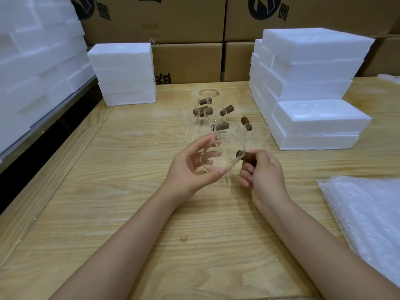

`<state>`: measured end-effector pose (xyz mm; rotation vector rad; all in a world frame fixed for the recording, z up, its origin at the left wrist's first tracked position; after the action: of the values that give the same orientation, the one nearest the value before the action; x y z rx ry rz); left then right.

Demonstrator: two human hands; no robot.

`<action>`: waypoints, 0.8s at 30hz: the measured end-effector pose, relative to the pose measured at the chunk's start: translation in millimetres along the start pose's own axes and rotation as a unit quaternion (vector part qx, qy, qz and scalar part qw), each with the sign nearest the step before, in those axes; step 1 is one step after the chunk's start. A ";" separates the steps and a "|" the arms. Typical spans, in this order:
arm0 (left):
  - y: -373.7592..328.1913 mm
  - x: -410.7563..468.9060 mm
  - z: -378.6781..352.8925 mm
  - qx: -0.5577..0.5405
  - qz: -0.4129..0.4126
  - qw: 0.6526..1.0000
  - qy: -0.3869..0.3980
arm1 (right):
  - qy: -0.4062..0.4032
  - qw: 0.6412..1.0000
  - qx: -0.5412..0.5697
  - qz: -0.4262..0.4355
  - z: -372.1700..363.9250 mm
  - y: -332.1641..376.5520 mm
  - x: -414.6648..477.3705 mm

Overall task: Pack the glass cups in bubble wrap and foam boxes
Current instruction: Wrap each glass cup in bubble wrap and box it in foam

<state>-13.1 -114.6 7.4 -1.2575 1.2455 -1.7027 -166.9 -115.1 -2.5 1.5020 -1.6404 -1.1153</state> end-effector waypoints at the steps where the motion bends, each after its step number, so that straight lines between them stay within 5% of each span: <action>1: 0.5 0.1 1.2 0.015 -0.003 1.000 0.012 | -0.003 1.000 -0.005 0.004 0.7 0.1 0.4; 12: -4.9 1.6 14.2 0.122 -0.068 0.990 0.027 | 0.039 0.967 -0.188 0.170 -1.1 7.5 -4.4; 24: -10.0 -1.7 14.5 0.230 -0.051 0.972 0.009 | 0.010 0.990 -0.128 0.058 2.8 1.3 4.8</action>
<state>1.4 -114.2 17.6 -1.0380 0.7396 -1.9375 -170.7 -119.4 -3.0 1.2339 -1.4880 -1.1916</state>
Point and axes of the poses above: each hand's wrist, its own x-axis towards the middle knuckle, its own z-axis out of the back of the hand, y = z × x, the point moved 4 cm from there along x, towards the middle knuckle, and after that the axes turned 7 degrees about y, right-handed, at the moved point
